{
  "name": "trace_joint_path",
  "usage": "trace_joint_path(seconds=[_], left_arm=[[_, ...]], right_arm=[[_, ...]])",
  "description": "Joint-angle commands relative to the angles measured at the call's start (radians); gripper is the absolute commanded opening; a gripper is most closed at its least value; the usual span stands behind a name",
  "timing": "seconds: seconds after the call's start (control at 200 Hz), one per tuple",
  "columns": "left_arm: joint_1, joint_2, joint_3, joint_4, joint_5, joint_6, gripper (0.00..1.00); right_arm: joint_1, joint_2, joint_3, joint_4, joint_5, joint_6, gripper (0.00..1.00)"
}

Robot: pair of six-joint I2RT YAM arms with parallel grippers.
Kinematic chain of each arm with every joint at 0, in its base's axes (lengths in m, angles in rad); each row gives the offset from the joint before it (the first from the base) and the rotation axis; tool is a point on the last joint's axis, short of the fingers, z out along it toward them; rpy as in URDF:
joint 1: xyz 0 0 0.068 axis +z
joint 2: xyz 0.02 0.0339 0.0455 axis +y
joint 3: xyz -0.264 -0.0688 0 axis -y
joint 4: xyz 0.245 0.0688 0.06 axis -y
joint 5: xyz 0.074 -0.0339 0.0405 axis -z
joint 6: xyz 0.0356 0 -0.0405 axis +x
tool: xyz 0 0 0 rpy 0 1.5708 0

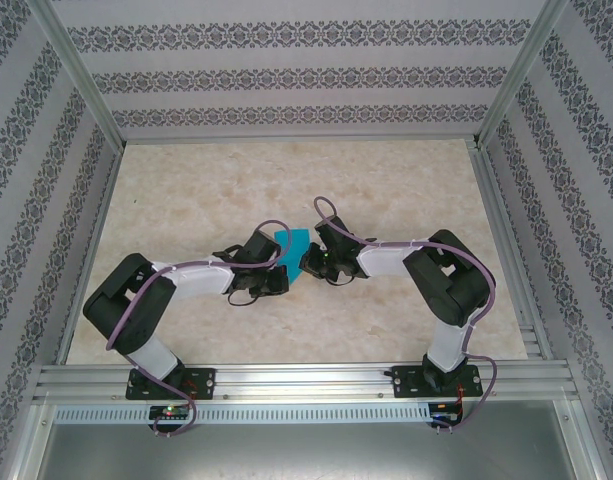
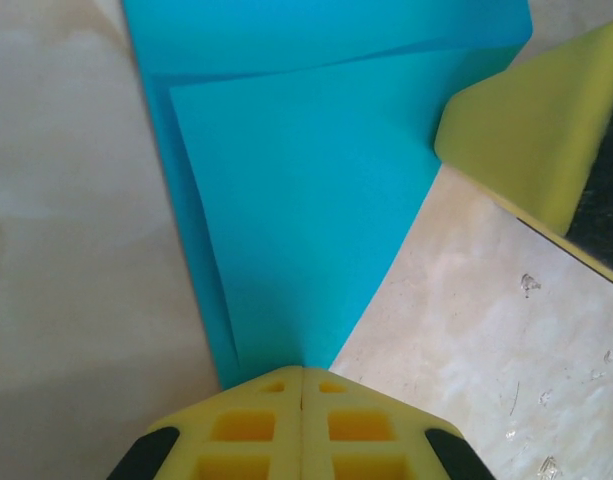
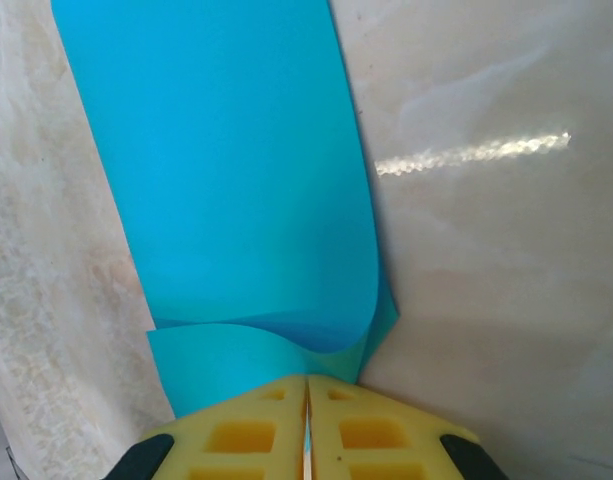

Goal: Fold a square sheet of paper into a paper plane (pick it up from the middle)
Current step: Third fold the triangle at the center of the table.

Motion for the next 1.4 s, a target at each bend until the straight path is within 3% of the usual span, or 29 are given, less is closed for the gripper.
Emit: trace_joint_path(seconds=[0.0,0.225,0.824,1.209,1.394], left_arm=[[-0.011,0.028,0.007,-0.074,-0.053,0.000,0.04],[-0.012,0.033,-0.004,-0.085,-0.070,-0.015,0.00],[-0.011,0.010,-0.043,-0.045,-0.067,-0.064,0.00],[-0.011,0.018,-0.070,-0.086,-0.060,-0.068,0.00],[-0.012,0.025,-0.061,-0.080,-0.053,-0.064,0.00]], right_arm=[[-0.011,-0.016,0.022,0.006,-0.020,-0.064,0.10],[0.035,-0.053,0.050,0.002,-0.065,-0.163,0.08],[0.058,0.073,0.075,-0.035,-0.061,-0.098,0.04],[-0.112,0.110,0.103,-0.107,0.009,-0.212,0.04],[-0.148,0.037,0.122,-0.093,0.011,-0.260,0.04]])
